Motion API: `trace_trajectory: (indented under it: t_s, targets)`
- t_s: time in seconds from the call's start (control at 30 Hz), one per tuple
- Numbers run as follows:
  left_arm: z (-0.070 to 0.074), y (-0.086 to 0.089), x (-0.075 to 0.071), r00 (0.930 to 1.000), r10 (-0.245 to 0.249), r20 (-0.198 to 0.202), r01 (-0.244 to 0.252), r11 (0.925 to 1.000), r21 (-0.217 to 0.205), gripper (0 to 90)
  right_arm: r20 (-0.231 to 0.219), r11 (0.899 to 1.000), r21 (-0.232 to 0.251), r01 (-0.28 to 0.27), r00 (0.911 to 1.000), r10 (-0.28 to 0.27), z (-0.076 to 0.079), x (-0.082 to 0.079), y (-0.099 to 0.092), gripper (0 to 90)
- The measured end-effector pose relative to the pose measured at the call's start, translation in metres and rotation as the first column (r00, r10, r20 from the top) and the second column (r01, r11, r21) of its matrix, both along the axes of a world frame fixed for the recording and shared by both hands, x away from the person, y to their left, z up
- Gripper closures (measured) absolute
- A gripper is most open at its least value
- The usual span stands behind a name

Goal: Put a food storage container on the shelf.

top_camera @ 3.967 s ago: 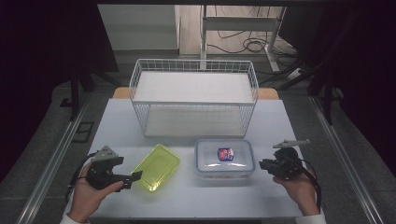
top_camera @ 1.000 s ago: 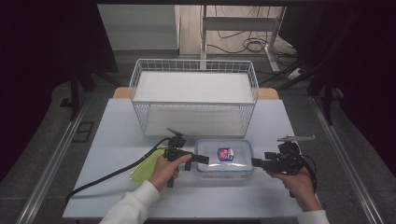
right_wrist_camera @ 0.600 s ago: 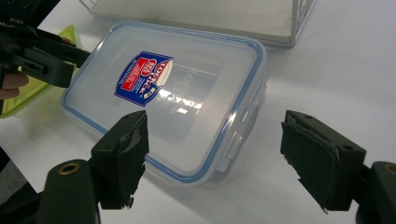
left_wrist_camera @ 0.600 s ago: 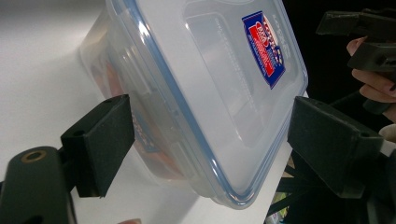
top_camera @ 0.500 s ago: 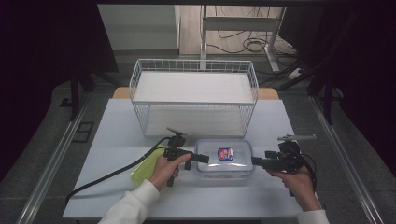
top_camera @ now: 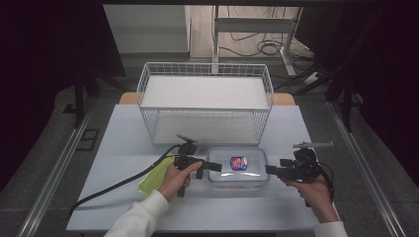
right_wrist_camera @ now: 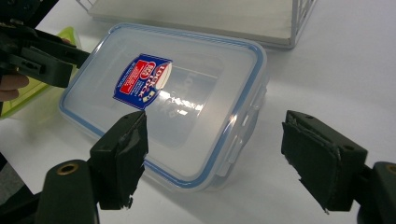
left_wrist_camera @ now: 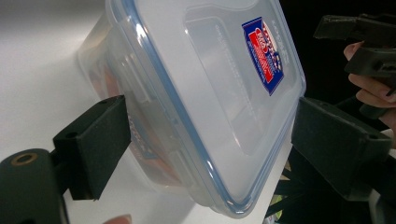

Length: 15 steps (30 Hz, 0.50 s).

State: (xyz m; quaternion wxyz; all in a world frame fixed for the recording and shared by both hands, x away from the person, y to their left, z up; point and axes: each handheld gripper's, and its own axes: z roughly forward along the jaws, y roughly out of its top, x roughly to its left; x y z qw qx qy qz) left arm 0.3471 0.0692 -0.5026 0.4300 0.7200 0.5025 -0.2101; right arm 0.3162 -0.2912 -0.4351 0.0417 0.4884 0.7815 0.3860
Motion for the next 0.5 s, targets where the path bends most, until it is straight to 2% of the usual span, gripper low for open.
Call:
trace_trajectory:
  t_s: [0.17,0.23,0.5]
  targets:
    - [0.0003,-0.0004,-0.0015,0.9999,-0.012,-0.004,0.012,0.9999,-0.003,8.6,-0.001,1.0,0.0,0.002,1.0,-0.002,-0.0001,0.0001,-0.0002,23.0]
    - [-0.0001,-0.0008,-0.0019,0.9998,-0.02,0.006,0.02,0.9998,-0.004,7.5,-0.001,1.0,0.0,0.003,1.0,-0.003,-0.0001,0.0002,0.0,22.9]
    - [-0.0001,-0.0012,-0.0018,0.9998,-0.017,0.009,0.017,0.9999,0.002,7.4,-0.005,1.0,0.0,0.01,0.9999,-0.01,-0.0012,0.0022,0.0006,22.7]
